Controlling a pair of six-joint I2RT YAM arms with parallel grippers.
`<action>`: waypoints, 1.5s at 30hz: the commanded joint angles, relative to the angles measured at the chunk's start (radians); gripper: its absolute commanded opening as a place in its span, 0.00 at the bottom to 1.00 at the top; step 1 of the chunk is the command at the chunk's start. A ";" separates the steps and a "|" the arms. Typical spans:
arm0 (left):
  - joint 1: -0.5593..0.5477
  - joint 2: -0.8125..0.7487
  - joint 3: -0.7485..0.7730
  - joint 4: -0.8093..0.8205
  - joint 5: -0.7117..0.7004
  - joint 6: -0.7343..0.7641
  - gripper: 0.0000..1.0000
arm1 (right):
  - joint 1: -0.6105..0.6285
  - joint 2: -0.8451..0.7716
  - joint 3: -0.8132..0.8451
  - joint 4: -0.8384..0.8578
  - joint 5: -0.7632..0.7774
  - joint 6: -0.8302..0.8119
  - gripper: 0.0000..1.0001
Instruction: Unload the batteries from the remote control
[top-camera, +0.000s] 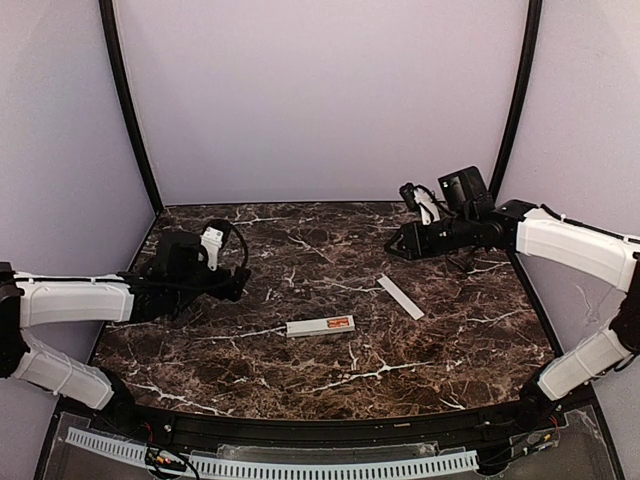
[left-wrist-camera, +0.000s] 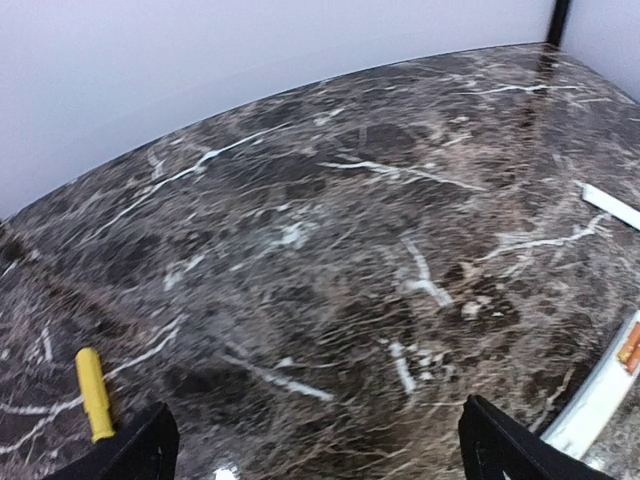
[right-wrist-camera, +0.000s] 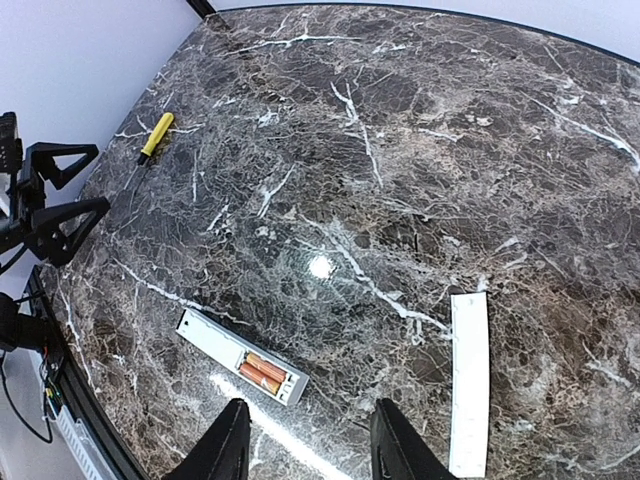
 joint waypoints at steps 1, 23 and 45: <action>0.101 -0.050 0.028 -0.227 -0.170 -0.159 0.99 | -0.004 0.034 0.012 0.051 -0.046 0.002 0.40; 0.516 0.329 0.545 -0.991 0.172 -0.167 0.83 | -0.004 0.133 -0.004 0.191 -0.145 0.012 0.45; 0.569 0.661 0.769 -1.094 0.173 -0.054 0.53 | -0.005 0.137 -0.035 0.215 -0.170 -0.033 0.66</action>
